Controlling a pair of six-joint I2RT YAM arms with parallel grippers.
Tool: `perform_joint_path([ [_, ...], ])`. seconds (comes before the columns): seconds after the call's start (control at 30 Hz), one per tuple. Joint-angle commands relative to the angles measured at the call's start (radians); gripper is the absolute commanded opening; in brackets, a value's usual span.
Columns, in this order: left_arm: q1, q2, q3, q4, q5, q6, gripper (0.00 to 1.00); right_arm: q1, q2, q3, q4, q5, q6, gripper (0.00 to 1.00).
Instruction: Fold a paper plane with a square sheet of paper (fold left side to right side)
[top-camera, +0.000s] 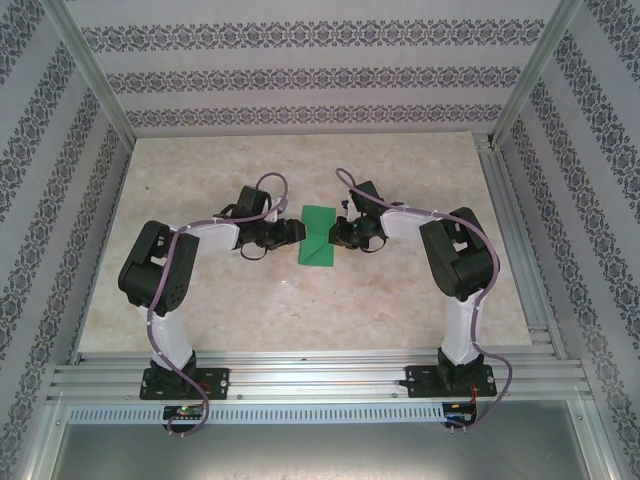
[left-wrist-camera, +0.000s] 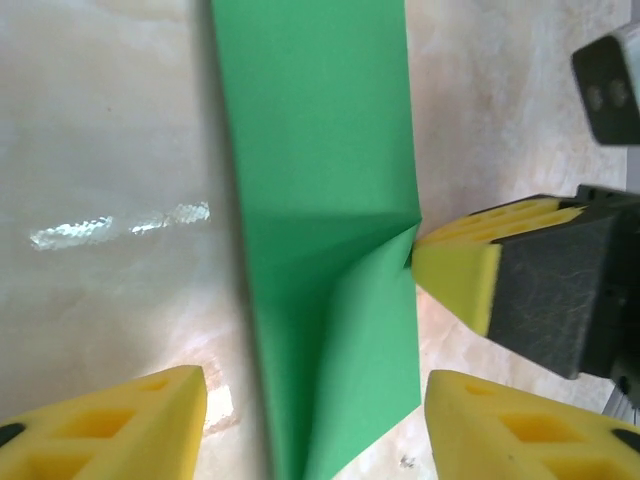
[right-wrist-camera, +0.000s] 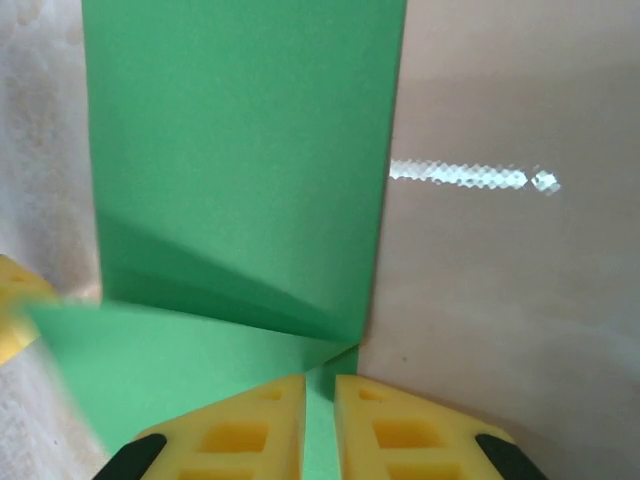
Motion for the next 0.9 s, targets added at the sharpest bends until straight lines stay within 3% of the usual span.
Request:
perform_joint_path([
  [0.0, 0.001, -0.043, -0.024, 0.050, -0.025, -0.025, 0.65, 0.001, 0.024, 0.017, -0.022, 0.031, -0.007, 0.16],
  [0.2, -0.013, 0.057, 0.020, 0.094, 0.061, -0.048, 0.67, 0.001, 0.029, 0.013, -0.023, 0.029, -0.009, 0.16],
  [0.37, -0.037, 0.130, 0.066, 0.098, 0.088, -0.054, 0.62, 0.002, 0.026, 0.008, -0.018, 0.023, -0.007, 0.16],
  [0.87, -0.044, 0.114, 0.061, 0.097, 0.093, -0.030, 0.19, -0.005, -0.012, 0.009, -0.007, 0.018, -0.012, 0.16],
])
